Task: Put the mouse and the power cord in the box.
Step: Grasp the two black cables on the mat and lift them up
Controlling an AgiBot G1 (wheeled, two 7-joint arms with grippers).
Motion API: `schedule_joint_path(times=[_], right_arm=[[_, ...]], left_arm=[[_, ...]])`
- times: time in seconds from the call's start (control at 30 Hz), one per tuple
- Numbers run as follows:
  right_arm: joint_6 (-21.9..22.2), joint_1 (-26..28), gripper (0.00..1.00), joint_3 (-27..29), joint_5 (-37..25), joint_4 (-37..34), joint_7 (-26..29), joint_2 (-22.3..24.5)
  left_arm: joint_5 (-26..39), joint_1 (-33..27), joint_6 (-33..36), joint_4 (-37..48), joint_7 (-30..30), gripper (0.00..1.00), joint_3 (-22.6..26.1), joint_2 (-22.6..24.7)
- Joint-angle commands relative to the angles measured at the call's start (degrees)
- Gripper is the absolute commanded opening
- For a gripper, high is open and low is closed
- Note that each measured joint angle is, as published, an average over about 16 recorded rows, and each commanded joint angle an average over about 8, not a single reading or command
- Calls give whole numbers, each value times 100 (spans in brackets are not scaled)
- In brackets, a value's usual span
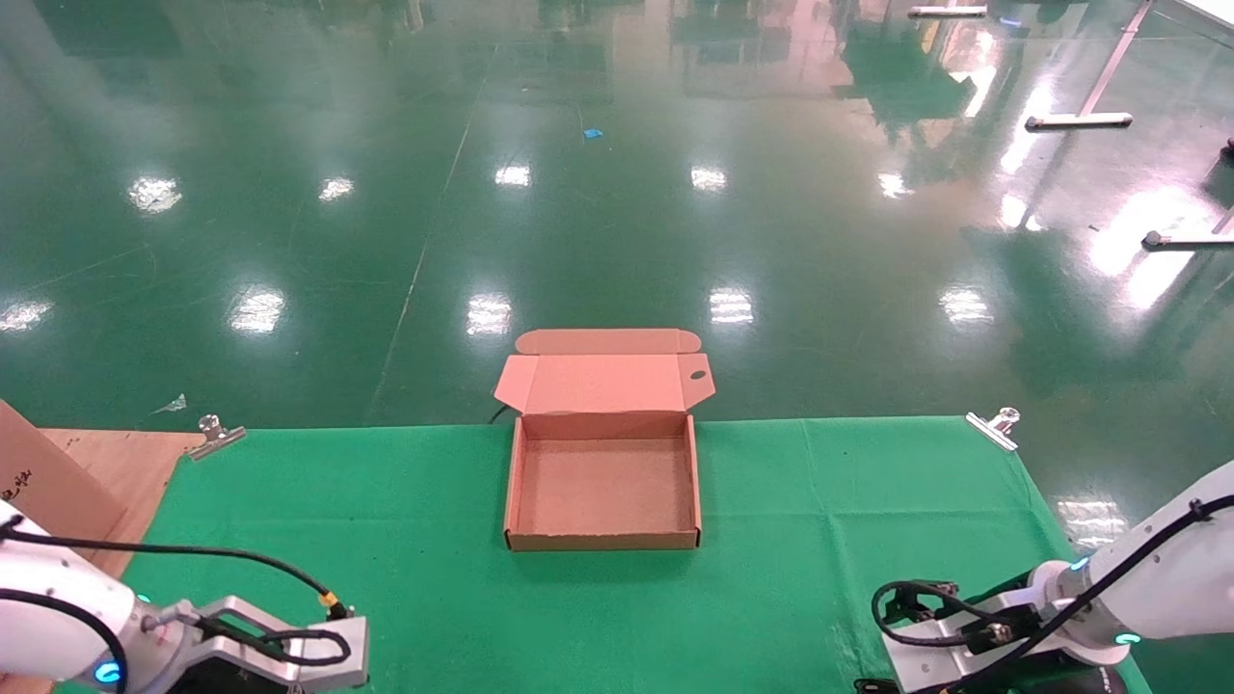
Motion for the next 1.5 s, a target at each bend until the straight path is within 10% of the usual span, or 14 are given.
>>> schedule_joint_path(times=[0.03,0.13,0.2,0.43,0.5,1.5], right_arm=[[118,60,100,4,7,-359,-207,-111],[223,127,100,24,37,-726,-423,-211],[267,161,82,37,58,-930,-546,-263],[319,239,2,52,91,-1423,-867,-392],[324,260,0,54,96,-1519,-931,-417],[403,335,0,158,247,-2074,-1272,-475]], left_arm=[[46,17,-81,212,88,100,31,94],[-2,26,-130,494,231,100,4,145],[-36,24,-159,671,327,100,-17,164],[-86,-36,-221,1151,662,13,-49,223],[-96,-52,-239,1258,749,0,-56,241],[-220,-183,-296,2211,1334,0,-133,471]])
